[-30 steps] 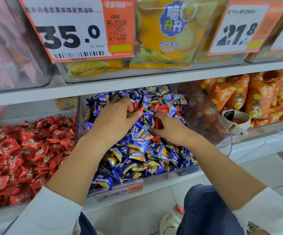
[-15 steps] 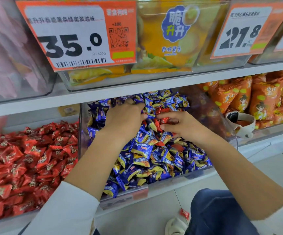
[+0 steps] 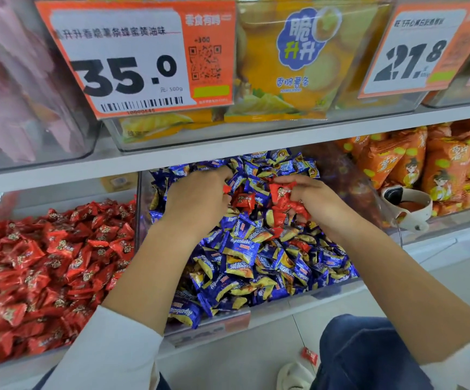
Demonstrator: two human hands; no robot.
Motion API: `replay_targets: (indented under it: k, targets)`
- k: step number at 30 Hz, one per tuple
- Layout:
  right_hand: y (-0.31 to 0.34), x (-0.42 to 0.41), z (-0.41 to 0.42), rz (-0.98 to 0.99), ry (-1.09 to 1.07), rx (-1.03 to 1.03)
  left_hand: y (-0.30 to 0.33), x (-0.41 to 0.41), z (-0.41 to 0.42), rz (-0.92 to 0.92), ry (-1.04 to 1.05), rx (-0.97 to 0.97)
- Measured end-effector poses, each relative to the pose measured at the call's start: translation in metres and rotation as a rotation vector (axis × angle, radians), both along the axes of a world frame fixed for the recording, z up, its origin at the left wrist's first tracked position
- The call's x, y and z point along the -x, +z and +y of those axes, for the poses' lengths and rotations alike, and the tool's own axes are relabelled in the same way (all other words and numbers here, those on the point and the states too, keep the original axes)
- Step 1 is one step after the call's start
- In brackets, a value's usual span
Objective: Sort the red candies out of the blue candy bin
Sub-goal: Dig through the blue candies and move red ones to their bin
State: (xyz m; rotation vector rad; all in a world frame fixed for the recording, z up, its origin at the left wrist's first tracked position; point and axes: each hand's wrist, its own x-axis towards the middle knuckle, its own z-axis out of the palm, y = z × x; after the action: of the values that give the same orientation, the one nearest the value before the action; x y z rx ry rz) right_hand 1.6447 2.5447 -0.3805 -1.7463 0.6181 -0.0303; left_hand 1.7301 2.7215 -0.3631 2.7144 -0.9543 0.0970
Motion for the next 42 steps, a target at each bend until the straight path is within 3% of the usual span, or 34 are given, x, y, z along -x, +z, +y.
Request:
replay_targets:
  k: [4, 7, 15, 21, 26, 32, 38, 42]
  targets:
    - [0.006, -0.002, -0.002, 0.029, -0.187, -0.055, 0.007, -0.002, 0.008, 0.104, 0.065, 0.084]
    - [0.011, 0.000, -0.003, 0.115, -0.205, -0.110, 0.007, -0.002, 0.011, 0.171, 0.049, 0.058]
    - [-0.002, 0.015, -0.008, 0.072, 0.015, 0.123, 0.003, -0.004, 0.012, 0.207, 0.060, 0.127]
    - [-0.003, 0.012, -0.004, 0.132, 0.189, 0.338, 0.012, -0.002, 0.013, 0.106, 0.081, 0.215]
    - [-0.011, 0.011, 0.012, 0.206, 0.386, 0.498, 0.005, 0.008, -0.004, 0.180, -0.036, 0.282]
    - [-0.010, 0.012, 0.009, 0.167, 0.338, 0.525, -0.017, 0.014, -0.029, 0.220, -0.169, 0.081]
    - [-0.008, 0.007, -0.020, 0.097, 0.030, 0.374, -0.010, 0.014, -0.026, 0.303, -0.161, -0.140]
    - [-0.013, 0.002, -0.027, 0.221, 0.073, 0.573, -0.009, 0.021, -0.027, 0.269, -0.154, -0.182]
